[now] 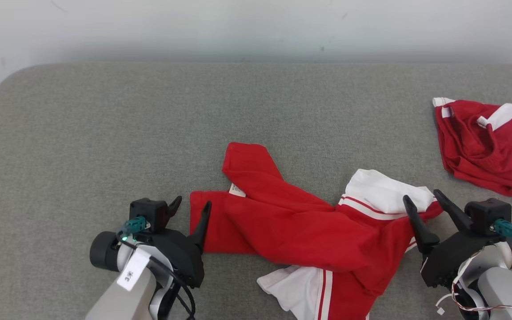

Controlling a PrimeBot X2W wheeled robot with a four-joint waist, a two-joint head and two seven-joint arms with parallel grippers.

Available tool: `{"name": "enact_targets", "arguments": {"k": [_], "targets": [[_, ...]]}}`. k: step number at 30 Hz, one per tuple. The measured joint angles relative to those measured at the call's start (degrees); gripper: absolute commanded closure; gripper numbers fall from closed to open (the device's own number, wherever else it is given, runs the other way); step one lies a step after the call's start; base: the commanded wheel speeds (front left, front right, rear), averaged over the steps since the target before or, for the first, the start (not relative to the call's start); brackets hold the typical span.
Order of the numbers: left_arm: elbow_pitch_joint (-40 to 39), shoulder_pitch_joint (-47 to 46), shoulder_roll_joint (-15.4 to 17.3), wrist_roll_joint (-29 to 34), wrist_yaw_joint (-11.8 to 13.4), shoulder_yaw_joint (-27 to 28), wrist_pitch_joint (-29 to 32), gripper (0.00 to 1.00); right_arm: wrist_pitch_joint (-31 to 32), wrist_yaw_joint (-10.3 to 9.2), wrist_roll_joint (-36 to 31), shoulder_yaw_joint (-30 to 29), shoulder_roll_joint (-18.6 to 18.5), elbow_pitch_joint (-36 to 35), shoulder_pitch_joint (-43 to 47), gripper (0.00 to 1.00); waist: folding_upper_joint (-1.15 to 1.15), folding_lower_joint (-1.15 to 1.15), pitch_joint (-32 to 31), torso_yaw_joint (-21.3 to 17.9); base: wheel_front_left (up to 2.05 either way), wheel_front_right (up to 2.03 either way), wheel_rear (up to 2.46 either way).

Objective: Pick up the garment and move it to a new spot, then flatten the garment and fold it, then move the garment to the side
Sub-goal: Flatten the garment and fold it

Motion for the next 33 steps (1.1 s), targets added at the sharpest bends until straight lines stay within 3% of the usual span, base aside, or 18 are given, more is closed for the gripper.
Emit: {"name": "enact_targets", "arguments": {"k": [14, 15, 16, 17, 18, 25, 33], "targets": [[6.72, -4.19, -0.99, -2.14, -2.02, 0.29, 3.14, 0.00, 4.53, -0.07, 0.00, 2.04, 1.90, 1.85, -2.43, 0.00, 0.00, 0.00, 2.81, -1.13, 0.00, 0.00, 0.00], [7.21, -4.40, -1.11, -2.44, -2.08, 0.35, 3.18, 0.04, 4.78, -0.07, 0.00, 2.25, 2.01, 2.01, -2.74, 0.00, 0.00, 0.00, 2.89, -1.12, 0.00, 0.00, 0.00], [7.56, -4.61, -1.20, -2.63, -2.45, 0.42, 3.19, 0.36, 4.94, -0.07, 0.00, 2.41, 2.09, 2.18, -3.15, 0.00, 0.00, 0.00, 2.96, -1.09, 0.00, 0.00, 0.00], [7.81, -4.87, -1.29, -2.83, -2.53, 0.58, 3.20, 0.82, 5.30, -0.04, -0.01, 2.63, 2.10, 2.27, -3.48, 0.72, 0.00, 0.00, 3.04, -1.05, 0.00, 0.00, 0.00], [8.02, -5.05, -1.31, -3.04, -2.55, 0.66, 3.26, 1.00, 5.30, -0.04, -0.01, 2.72, 2.22, 2.37, -3.69, 1.00, 0.00, 0.00, 3.11, -1.00, 0.00, 0.00, 0.00], [9.92, -5.83, -1.91, -3.56, -3.50, 0.67, 3.08, 1.00, 4.88, 0.02, -0.01, 2.56, 2.65, 3.37, -4.64, 1.00, 0.00, 0.00, 2.92, -0.45, 0.00, 0.00, 0.00], [10.49, -6.36, -1.33, -3.58, -2.77, 1.83, -0.31, 1.00, -1.25, 0.02, 0.65, -1.41, 2.61, 1.51, -5.67, 1.00, 0.00, 0.00, 1.41, 0.05, 0.00, 0.00, 0.00]]}}
